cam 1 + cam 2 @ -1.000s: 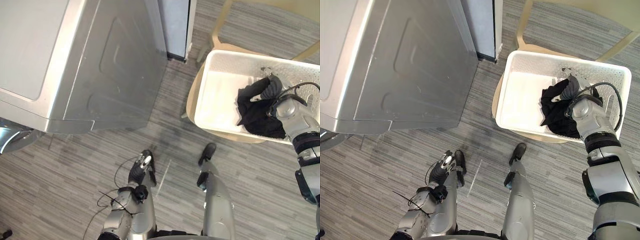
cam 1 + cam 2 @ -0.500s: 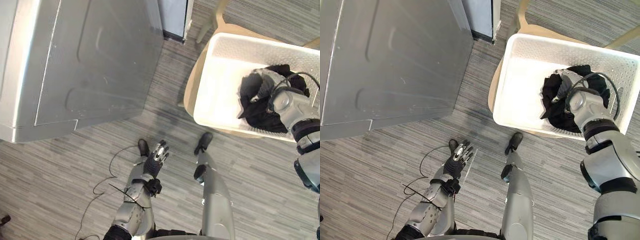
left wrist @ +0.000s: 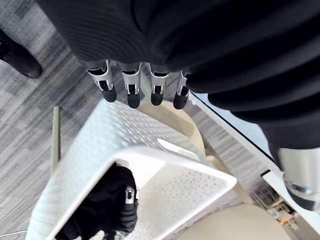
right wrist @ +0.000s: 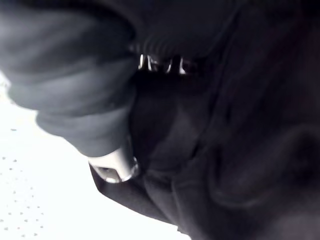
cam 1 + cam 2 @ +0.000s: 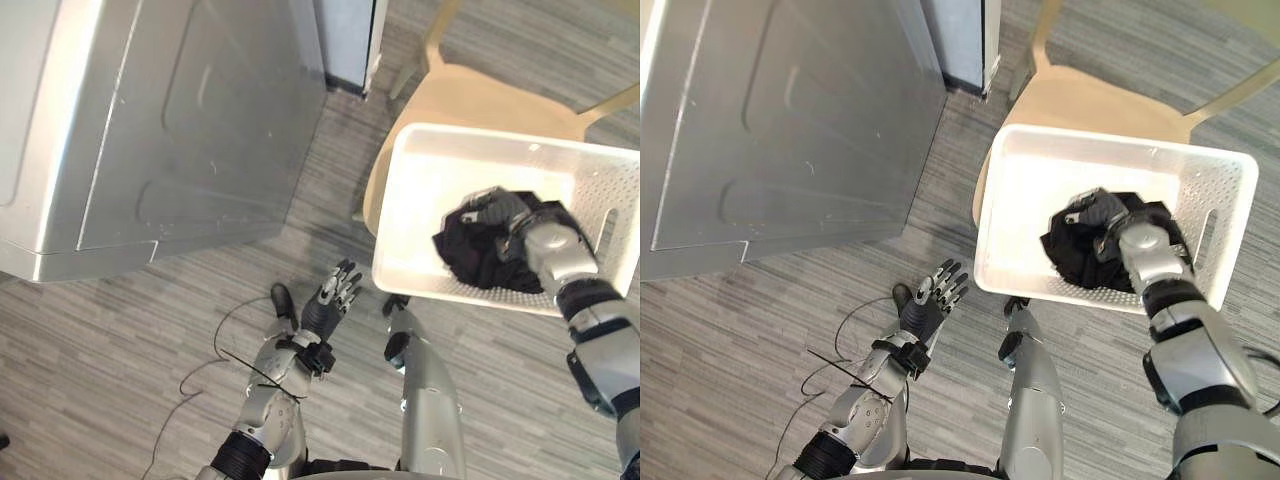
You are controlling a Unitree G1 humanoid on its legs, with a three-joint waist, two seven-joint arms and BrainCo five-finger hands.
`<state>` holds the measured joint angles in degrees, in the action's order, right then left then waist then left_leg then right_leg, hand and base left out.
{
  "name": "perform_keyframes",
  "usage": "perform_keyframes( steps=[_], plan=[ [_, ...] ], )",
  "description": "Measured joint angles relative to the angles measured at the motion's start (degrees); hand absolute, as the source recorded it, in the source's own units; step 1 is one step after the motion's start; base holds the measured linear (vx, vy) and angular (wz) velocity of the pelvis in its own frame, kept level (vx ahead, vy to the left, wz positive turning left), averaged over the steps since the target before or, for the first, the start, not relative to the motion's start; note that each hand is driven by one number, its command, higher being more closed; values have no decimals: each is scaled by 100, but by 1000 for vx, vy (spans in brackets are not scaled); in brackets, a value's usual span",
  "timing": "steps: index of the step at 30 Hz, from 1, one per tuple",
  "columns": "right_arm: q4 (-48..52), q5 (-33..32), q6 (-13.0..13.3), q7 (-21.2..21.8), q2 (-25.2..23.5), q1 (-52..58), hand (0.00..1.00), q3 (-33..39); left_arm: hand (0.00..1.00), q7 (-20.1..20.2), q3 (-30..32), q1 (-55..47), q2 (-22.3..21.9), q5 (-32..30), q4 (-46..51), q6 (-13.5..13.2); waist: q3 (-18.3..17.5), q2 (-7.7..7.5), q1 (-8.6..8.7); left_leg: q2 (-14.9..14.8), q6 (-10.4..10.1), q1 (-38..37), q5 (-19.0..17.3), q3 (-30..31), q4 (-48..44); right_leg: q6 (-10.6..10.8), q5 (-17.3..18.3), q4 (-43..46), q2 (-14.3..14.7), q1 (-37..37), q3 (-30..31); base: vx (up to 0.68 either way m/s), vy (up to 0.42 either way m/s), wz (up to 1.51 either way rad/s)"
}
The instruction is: Pick up the laundry basket with both hands and put the clothes into the washing machine.
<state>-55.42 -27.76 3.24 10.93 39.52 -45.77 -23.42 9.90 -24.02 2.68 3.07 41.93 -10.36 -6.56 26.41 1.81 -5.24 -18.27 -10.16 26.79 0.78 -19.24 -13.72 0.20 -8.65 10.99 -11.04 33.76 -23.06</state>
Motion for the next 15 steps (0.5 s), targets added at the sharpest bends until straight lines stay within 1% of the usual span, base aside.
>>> perform_keyframes(
  steps=[2,3,6,7,9,11,14,15],
  plan=[
    [118,-317,15,-120,-64,397,100,551,0,0,38,-25,49,12,139,-3,-33,-7,53,-12,-2,-224,-3,-58,51,9,95,7,-7,-210,-12,-2,3,5],
    [250,-450,17,-229,-110,660,100,993,0,3,143,-68,57,11,212,-8,-54,-4,102,-6,-6,-404,-6,-80,120,31,164,21,-3,-368,-39,-6,15,8],
    [530,-651,25,-355,-155,1010,100,1563,0,9,234,-238,172,12,258,-9,-103,-5,107,-55,-10,-748,-13,-161,139,63,248,89,24,-633,-29,-9,1,-6],
    [705,-737,32,-382,-220,1214,100,1920,0,17,232,-396,244,13,319,-5,-234,-13,116,-61,-26,-844,-26,-166,139,64,304,146,32,-700,-31,0,-6,-4],
    [800,-895,66,-486,-267,1470,100,2380,0,46,233,-586,375,16,321,17,-402,-20,114,-77,-51,-1099,-43,-164,174,64,365,184,79,-904,-21,10,-1,-4],
    [899,-1003,85,-575,-282,1631,100,2731,0,116,236,-747,439,19,321,36,-582,0,129,-76,-51,-1247,-44,-151,220,105,417,176,94,-1043,-24,0,0,0],
    [880,-1001,106,-613,-279,1667,100,3049,0,150,223,-928,539,19,311,119,-796,-19,172,-31,-53,-1379,-44,-116,383,134,435,73,110,-1165,-18,-5,24,5],
    [880,-1000,116,-636,-263,1665,100,3130,0,153,225,-1007,566,19,305,132,-865,-17,241,25,-58,-1457,-38,-50,492,135,435,40,123,-1221,-19,5,27,10]
  ],
)
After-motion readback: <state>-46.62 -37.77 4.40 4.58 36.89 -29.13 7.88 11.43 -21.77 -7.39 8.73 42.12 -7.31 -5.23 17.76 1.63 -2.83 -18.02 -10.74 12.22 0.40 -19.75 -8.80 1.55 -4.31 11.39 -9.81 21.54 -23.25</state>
